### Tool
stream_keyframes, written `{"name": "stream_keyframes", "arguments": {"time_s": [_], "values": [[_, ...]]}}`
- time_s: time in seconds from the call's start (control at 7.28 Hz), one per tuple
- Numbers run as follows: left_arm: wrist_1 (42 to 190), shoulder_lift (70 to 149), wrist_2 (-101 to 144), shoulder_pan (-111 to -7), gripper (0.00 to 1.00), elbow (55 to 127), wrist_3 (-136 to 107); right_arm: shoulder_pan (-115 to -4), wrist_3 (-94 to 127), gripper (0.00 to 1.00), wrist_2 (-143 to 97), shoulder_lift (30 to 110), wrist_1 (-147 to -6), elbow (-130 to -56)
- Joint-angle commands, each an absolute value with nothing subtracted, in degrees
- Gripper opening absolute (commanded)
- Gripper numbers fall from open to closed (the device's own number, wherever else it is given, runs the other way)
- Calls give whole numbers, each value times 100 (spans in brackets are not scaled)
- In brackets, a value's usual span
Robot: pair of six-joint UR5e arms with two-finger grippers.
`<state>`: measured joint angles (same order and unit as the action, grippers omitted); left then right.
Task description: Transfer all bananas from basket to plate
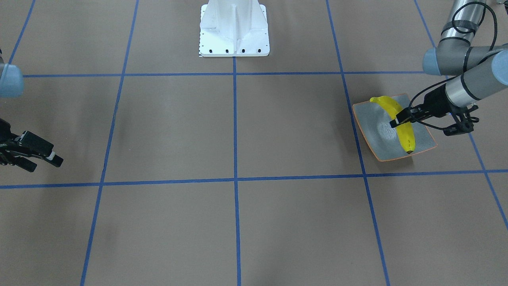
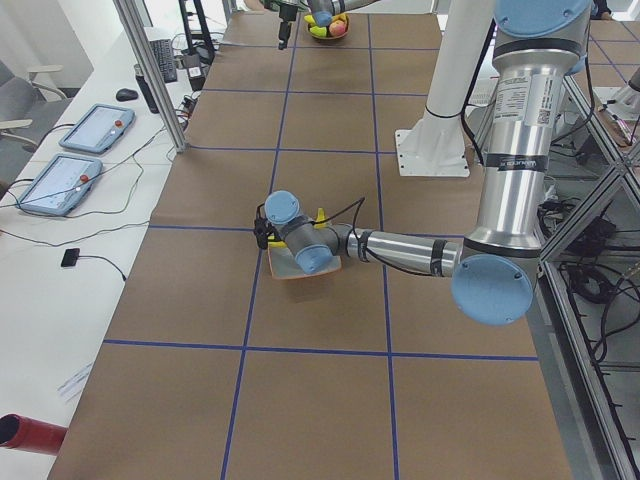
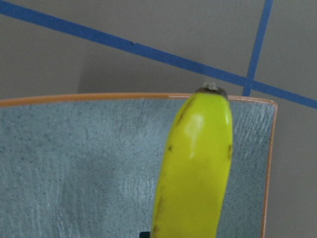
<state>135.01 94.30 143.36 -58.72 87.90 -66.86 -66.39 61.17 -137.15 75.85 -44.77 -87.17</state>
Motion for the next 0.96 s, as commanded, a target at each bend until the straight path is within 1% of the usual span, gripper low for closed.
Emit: {"name": "stream_keyframes", "arguments": {"time_s": [0.0, 0.27, 0.41, 0.69, 0.82], "values": [[13535, 9431, 14335, -5862, 99, 8789, -6680, -6645, 6108, 100, -13668, 7594, -4474, -8701], [13553, 9413, 14229, -6211, 100, 8868, -6662, -6837, 5830, 100, -13614, 7602, -4491, -8658], [13553, 9430, 14256, -6579, 100, 8877, -6619, -7064, 5401, 100, -13606, 7611, -4491, -8457], [13500, 9448, 14300, -7178, 100, 8859, -6007, -7609, 3596, 100, -13484, 7673, -4788, -7939], [13422, 9466, 14274, -7294, 100, 8842, -5812, -7777, 2707, 100, -13326, 7856, -5242, -7919]]}}
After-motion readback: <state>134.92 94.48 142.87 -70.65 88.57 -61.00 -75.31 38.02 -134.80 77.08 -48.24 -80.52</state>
